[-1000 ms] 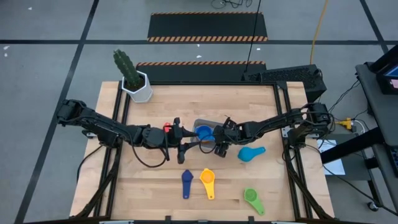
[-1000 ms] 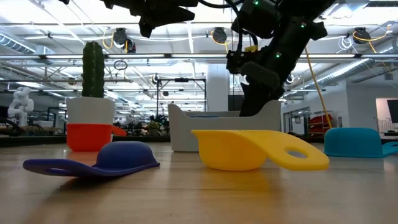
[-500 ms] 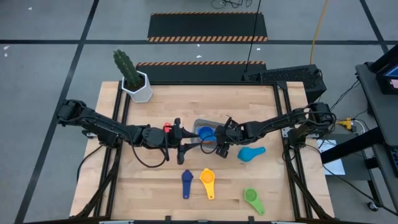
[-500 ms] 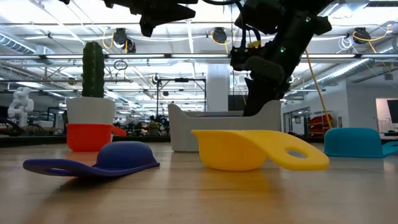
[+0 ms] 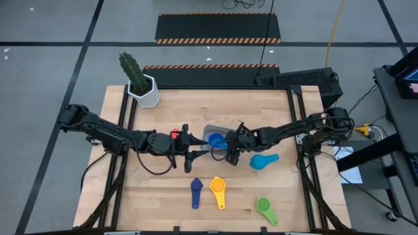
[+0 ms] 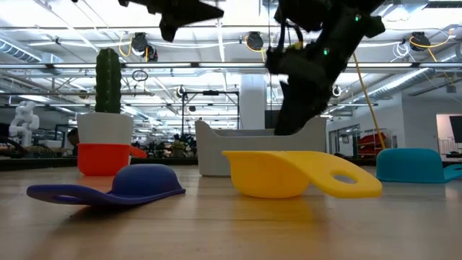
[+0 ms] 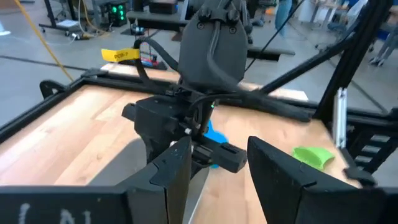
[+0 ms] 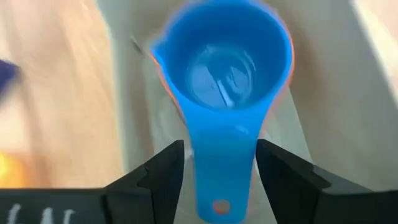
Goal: Nest measuring cups in basket
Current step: Stack the blue measuring cup into the orange measuring cup, then stack the red measuring cup into the blue measuring cup
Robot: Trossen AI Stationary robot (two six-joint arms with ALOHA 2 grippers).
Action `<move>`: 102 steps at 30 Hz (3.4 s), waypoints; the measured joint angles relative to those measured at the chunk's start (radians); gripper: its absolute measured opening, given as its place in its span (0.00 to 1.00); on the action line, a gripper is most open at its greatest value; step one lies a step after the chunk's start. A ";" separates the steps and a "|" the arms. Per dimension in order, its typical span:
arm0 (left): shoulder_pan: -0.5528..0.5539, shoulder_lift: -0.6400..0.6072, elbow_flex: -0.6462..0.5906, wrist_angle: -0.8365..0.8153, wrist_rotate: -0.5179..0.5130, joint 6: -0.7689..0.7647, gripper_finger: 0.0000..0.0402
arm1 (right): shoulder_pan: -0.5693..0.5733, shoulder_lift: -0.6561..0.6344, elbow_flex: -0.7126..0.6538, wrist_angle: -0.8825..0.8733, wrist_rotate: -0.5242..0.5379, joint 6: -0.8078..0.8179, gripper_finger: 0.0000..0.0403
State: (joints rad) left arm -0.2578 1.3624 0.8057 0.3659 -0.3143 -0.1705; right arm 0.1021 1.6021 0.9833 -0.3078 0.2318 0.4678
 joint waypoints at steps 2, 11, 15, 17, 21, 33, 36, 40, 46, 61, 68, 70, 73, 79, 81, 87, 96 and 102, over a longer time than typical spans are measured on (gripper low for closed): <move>-0.001 -0.027 0.005 -0.033 0.000 -0.018 0.40 | 0.007 -0.037 0.001 0.006 0.004 -0.010 0.48; -0.040 -0.111 0.006 -0.225 -0.119 -0.108 0.40 | 0.082 -0.183 0.001 -0.003 0.087 -0.085 0.48; -0.053 -0.120 0.005 -0.336 -0.159 -0.207 0.40 | 0.137 -0.190 0.001 -0.004 0.086 -0.095 0.48; -0.053 -0.118 0.005 -0.411 -0.184 -0.270 0.40 | 0.159 -0.192 0.001 -0.004 0.081 -0.106 0.48; -0.045 -0.119 0.005 -0.574 -0.263 -0.412 0.40 | 0.197 -0.193 0.001 -0.003 0.077 -0.114 0.48; 0.079 -0.101 0.069 -1.009 -0.178 -0.727 0.40 | 0.223 -0.197 0.001 0.004 0.080 -0.189 0.48; 0.120 -0.080 0.127 -1.178 -0.154 -0.789 0.40 | 0.222 -0.197 0.001 0.004 0.078 -0.223 0.48; 0.196 -0.025 0.181 -1.303 -0.047 -0.811 0.40 | 0.220 -0.197 0.001 0.003 0.080 -0.263 0.48; 0.301 0.075 0.201 -1.281 0.114 -0.751 0.40 | 0.220 -0.197 0.001 -0.018 0.080 -0.320 0.48; 0.405 0.208 0.201 -1.292 0.179 -0.668 0.56 | 0.220 -0.197 0.001 -0.019 0.080 -0.376 0.48; 0.400 0.241 0.202 -1.267 0.179 -0.697 0.78 | 0.208 -0.197 0.001 -0.019 0.080 -0.383 0.48; 0.393 0.250 0.200 -1.264 0.179 -0.703 0.83 | 0.207 -0.197 0.000 -0.019 0.080 -0.383 0.48; 0.385 0.285 0.203 -1.237 0.200 -0.726 0.87 | 0.207 -0.197 0.000 -0.018 0.080 -0.383 0.48; 0.398 0.358 0.201 -1.231 0.209 -0.748 0.81 | 0.207 -0.197 0.000 -0.019 0.080 -0.377 0.48; 0.397 0.369 0.201 -1.225 0.220 -0.748 0.76 | 0.207 -0.197 0.000 -0.019 0.080 -0.376 0.48; 0.390 0.363 0.201 -1.230 0.237 -0.703 0.55 | 0.207 -0.197 0.000 -0.018 0.080 -0.376 0.48; 0.379 0.359 0.201 -1.230 0.298 -0.605 0.31 | 0.207 -0.197 0.000 -0.003 0.080 -0.374 0.48; 0.344 0.342 0.202 -1.228 0.306 -0.555 0.29 | 0.207 -0.197 -0.019 0.099 0.080 -0.363 0.48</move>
State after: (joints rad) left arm 0.0857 1.7047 1.0077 -0.8623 -0.0078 -0.7251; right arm 0.3089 1.4055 0.9641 -0.2085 0.3120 0.1046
